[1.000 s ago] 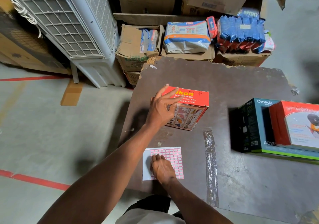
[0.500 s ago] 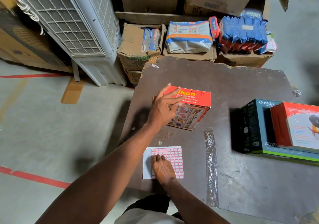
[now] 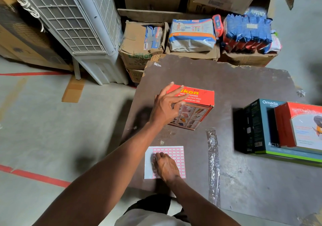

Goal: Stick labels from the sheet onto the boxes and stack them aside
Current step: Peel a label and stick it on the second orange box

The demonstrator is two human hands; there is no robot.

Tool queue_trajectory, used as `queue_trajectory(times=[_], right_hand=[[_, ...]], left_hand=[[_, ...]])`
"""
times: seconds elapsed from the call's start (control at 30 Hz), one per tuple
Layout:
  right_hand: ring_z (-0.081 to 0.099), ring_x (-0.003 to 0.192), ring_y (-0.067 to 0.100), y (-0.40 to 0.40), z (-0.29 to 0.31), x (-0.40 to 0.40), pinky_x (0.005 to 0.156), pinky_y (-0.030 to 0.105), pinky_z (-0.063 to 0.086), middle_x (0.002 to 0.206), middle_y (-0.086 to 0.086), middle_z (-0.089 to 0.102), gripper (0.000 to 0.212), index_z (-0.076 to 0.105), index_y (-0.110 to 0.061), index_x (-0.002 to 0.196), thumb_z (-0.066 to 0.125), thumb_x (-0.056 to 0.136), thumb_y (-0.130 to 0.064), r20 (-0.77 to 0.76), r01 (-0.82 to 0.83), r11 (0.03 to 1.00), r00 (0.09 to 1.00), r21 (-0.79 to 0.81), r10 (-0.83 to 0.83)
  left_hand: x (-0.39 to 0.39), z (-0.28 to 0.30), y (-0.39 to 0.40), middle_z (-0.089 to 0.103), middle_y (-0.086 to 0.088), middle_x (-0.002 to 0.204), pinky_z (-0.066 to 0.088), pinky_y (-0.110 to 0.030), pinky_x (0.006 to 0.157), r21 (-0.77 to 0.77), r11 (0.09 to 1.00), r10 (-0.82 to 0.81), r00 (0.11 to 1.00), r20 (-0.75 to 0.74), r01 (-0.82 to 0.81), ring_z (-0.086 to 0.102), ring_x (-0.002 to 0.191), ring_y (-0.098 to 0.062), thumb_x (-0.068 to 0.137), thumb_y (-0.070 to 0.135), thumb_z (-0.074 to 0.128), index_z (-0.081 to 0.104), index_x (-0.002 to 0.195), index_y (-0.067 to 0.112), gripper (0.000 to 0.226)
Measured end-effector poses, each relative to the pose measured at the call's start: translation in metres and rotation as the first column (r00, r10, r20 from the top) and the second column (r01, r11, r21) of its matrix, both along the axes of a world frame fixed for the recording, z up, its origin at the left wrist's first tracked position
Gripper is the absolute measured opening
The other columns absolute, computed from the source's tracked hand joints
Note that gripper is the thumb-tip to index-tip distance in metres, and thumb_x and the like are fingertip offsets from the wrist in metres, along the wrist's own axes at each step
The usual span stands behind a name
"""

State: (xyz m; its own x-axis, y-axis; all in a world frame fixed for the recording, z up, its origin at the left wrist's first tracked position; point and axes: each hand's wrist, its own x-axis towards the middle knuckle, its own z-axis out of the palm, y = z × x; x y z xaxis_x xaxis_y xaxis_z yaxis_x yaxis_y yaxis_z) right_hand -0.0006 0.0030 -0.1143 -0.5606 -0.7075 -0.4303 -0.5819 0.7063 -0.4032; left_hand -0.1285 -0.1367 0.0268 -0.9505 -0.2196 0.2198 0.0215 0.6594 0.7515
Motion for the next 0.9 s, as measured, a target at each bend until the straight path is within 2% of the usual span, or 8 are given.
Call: queue_trajectory(times=[0.2, 0.27, 0.43, 0.53, 0.63, 0.7, 0.77, 0.9], right_hand=[[0.057, 0.114, 0.035, 0.002, -0.005, 0.002, 0.093, 0.044, 0.049, 0.130, 0.016, 0.060, 0.033, 0.052, -0.008, 0.135, 0.046, 0.104, -0.018, -0.044, -0.017, 1.000, 0.999, -0.026, 0.016], [0.060, 0.112, 0.034, 0.005, -0.007, 0.006, 0.090, 0.044, 0.052, 0.129, 0.015, 0.062, 0.033, 0.055, -0.009, 0.135, 0.051, 0.103, -0.020, -0.040, 0.012, 0.998, 0.999, -0.056, -0.014], [0.062, 0.096, 0.024, 0.008, -0.013, 0.013, 0.077, 0.038, 0.053, 0.111, 0.004, 0.068, 0.020, 0.066, -0.018, 0.112, 0.057, 0.095, -0.019, -0.019, 0.166, 0.978, 0.985, -0.127, -0.170], [0.061, 0.090, 0.019, 0.009, -0.013, 0.011, 0.076, 0.036, 0.051, 0.100, -0.001, 0.069, 0.020, 0.068, -0.020, 0.099, 0.050, 0.099, -0.029, 0.089, 0.324, 0.924, 0.946, -0.203, -0.312], [0.062, 0.092, 0.014, 0.008, -0.015, 0.009, 0.080, 0.032, 0.051, 0.100, -0.006, 0.070, 0.031, 0.070, -0.024, 0.100, 0.043, 0.099, -0.039, 0.219, 0.433, 0.869, 0.896, -0.238, -0.387], [0.063, 0.093, 0.010, 0.009, -0.016, 0.005, 0.082, 0.029, 0.052, 0.102, -0.010, 0.071, 0.028, 0.071, -0.026, 0.101, 0.046, 0.097, -0.039, 0.323, 0.487, 0.845, 0.854, -0.221, -0.408], [0.066, 0.089, 0.007, 0.010, -0.015, 0.000, 0.081, 0.026, 0.053, 0.097, -0.009, 0.073, 0.020, 0.071, -0.024, 0.097, 0.052, 0.097, -0.030, 0.440, 0.557, 0.800, 0.790, -0.224, -0.427], [0.064, 0.080, 0.007, 0.007, -0.008, -0.008, 0.080, 0.019, 0.051, 0.099, 0.016, 0.072, 0.026, 0.067, -0.020, 0.086, 0.054, 0.098, -0.001, 0.648, 0.701, 0.700, 0.598, -0.138, -0.471]], left_hand=[[-0.002, 0.001, 0.000, 0.056, 0.006, 0.147, 0.042, -0.065, 0.107, 0.002, 1.000, 0.000, 1.000, 0.009, 0.000, 0.029, 0.150, -0.020, 0.093, 0.024, 0.068, 0.068, 0.130, 0.030, 0.037], [-0.003, 0.000, 0.000, 0.056, 0.006, 0.147, 0.042, -0.065, 0.107, -0.007, 1.000, 0.000, 1.000, 0.008, 0.000, 0.029, 0.150, -0.020, 0.093, 0.024, 0.068, 0.068, 0.130, 0.030, 0.038], [-0.004, 0.002, 0.001, 0.057, 0.006, 0.147, 0.040, -0.065, 0.108, -0.004, 1.000, 0.009, 1.000, 0.005, -0.009, 0.030, 0.150, -0.021, 0.093, 0.028, 0.065, 0.069, 0.129, 0.030, 0.036], [-0.005, 0.003, 0.001, 0.057, 0.006, 0.147, 0.039, -0.065, 0.109, -0.002, 1.000, 0.013, 1.000, 0.005, -0.013, 0.031, 0.149, -0.021, 0.093, 0.030, 0.064, 0.069, 0.129, 0.030, 0.037], [-0.006, 0.002, 0.001, 0.058, 0.006, 0.145, 0.040, -0.066, 0.107, -0.011, 1.000, 0.011, 1.000, -0.014, -0.011, 0.033, 0.148, -0.023, 0.092, 0.026, 0.066, 0.069, 0.128, 0.031, 0.036], [-0.006, 0.001, 0.001, 0.058, 0.006, 0.145, 0.040, -0.066, 0.106, -0.012, 1.000, 0.012, 1.000, -0.016, -0.012, 0.033, 0.148, -0.023, 0.092, 0.026, 0.066, 0.070, 0.127, 0.031, 0.036], [-0.006, 0.003, 0.002, 0.059, 0.006, 0.145, 0.041, -0.064, 0.106, -0.003, 1.000, 0.017, 1.000, -0.019, -0.017, 0.034, 0.148, -0.023, 0.092, 0.029, 0.063, 0.070, 0.127, 0.031, 0.035], [-0.006, 0.005, 0.002, 0.058, 0.006, 0.145, 0.041, -0.065, 0.106, 0.004, 1.000, 0.017, 1.000, -0.014, -0.017, 0.034, 0.148, -0.023, 0.092, 0.031, 0.062, 0.070, 0.127, 0.030, 0.035]])
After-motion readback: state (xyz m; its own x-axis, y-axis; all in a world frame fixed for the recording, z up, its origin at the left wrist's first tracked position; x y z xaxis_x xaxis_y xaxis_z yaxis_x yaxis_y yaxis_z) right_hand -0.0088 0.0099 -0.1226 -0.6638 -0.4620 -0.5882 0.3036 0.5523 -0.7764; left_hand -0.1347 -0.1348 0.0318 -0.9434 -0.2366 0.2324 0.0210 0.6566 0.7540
